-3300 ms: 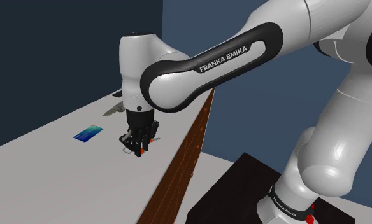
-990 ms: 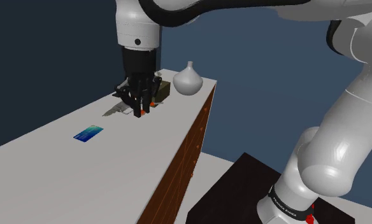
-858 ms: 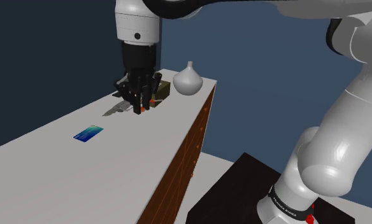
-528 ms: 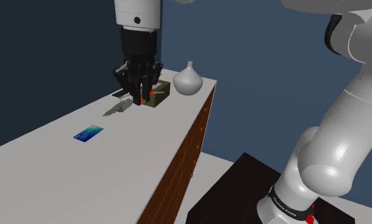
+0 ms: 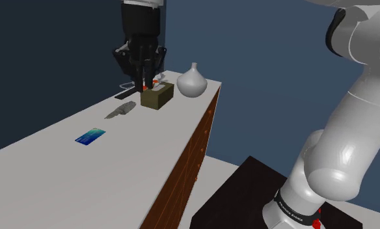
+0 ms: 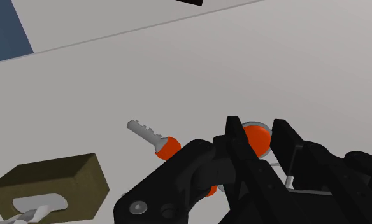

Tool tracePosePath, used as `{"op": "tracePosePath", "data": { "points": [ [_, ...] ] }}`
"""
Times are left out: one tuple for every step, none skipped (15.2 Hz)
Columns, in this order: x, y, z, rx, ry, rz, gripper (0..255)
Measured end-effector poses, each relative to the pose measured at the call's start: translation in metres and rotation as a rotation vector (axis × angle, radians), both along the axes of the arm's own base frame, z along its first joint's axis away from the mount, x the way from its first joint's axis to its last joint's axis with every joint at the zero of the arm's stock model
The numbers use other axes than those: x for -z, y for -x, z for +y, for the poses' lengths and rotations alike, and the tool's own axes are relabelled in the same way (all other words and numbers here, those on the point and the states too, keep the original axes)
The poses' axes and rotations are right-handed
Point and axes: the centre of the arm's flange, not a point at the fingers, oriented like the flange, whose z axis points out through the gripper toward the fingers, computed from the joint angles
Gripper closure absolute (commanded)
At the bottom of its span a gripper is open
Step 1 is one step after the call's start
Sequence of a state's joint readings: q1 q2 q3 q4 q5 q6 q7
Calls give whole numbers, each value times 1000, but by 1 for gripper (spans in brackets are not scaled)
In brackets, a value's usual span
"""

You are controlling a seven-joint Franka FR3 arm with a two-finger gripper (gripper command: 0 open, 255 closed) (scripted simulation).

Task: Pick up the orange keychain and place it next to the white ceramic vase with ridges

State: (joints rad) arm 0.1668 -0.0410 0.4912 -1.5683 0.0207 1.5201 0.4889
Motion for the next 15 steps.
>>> {"op": "tracePosePath", "data": {
  "points": [
    [-5, 0, -1, 0, 0, 0, 255],
    [-11, 0, 1, 0, 0, 0, 255],
    [-15, 0, 1, 0, 0, 0, 255],
    [-21, 1, 1, 0, 0, 0, 255],
    [-24, 1, 0, 0, 0, 0, 255],
    [-26, -2, -6, 0, 0, 0, 255],
    [-27, -6, -14, 1, 0, 0, 255],
    [-26, -12, -25, 1, 0, 0, 255],
    [-28, -15, -36, 1, 1, 1, 255],
    [-26, -18, -49, 2, 0, 0, 255],
    [-27, -24, -60, 1, 0, 0, 255],
    [-25, -29, -73, 2, 0, 1, 255],
    [-27, -35, -83, 1, 0, 1, 255],
    [-25, -39, -96, 2, 0, 1, 255],
    [-29, -46, -107, 2, 0, 1, 255]
  ]
}}
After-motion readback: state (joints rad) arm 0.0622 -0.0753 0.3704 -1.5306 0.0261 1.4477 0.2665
